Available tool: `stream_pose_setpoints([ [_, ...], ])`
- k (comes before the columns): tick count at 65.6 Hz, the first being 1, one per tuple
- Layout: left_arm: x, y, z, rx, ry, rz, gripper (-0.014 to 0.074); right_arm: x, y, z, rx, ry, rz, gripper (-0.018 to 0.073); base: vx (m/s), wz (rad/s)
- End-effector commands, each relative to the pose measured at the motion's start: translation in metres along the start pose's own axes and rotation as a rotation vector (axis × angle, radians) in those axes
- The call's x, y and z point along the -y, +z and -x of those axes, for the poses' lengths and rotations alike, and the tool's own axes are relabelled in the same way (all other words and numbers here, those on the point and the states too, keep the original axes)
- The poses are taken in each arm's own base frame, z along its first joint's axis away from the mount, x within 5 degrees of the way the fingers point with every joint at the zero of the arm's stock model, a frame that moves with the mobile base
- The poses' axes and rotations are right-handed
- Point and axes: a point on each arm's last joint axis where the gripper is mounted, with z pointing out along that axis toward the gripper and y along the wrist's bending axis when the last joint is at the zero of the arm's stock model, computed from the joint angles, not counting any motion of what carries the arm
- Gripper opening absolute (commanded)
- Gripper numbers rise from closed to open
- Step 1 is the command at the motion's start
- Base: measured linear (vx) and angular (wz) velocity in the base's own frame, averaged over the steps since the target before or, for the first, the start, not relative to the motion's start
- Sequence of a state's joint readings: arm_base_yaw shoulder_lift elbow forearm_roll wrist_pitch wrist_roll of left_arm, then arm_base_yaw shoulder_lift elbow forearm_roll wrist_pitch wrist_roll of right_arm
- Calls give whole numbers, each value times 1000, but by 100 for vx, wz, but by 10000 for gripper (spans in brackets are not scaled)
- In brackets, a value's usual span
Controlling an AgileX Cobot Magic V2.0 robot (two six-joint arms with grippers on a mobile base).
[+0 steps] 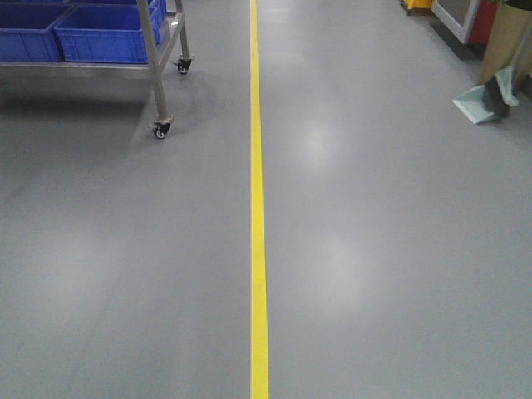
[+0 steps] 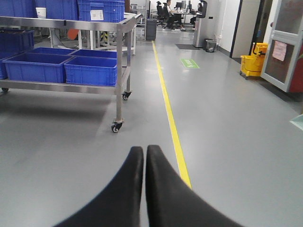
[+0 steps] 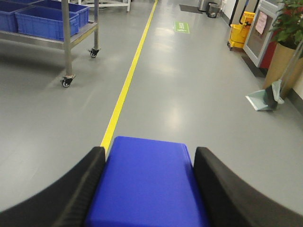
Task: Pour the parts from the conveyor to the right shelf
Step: 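Drive along the yellow floor line carrying the blue part, then turn toward the shelf of blue bins and approach an empty bin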
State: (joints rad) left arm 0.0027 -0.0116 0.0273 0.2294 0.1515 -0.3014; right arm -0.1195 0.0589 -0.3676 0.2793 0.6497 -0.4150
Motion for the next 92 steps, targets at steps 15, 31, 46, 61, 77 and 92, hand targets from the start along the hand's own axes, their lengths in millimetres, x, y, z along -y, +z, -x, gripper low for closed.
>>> stream_pose_setpoints([
  [15, 3, -3, 14, 105, -4, -31, -6, 3, -2, 14, 83, 9, -26, -5, 81, 28],
  [31, 3, -3, 14, 105, -4, -31, -6, 3, -2, 14, 83, 8, -27, -5, 75, 68],
  [46, 3, -3, 14, 105, -4, -30, -6, 3, -2, 14, 83, 7, -28, -5, 72, 77],
  [61, 3, -3, 14, 105, -4, -30, -6, 3, -2, 14, 83, 7, -28, -5, 71, 78],
  [77, 3, -3, 14, 105, -4, -30, -6, 4, 0, 14, 75, 8, -27, -5, 72, 75],
  [92, 3, -3, 14, 105, -4, -30, -6, 4, 0, 14, 75, 8, -27, -5, 72, 65],
])
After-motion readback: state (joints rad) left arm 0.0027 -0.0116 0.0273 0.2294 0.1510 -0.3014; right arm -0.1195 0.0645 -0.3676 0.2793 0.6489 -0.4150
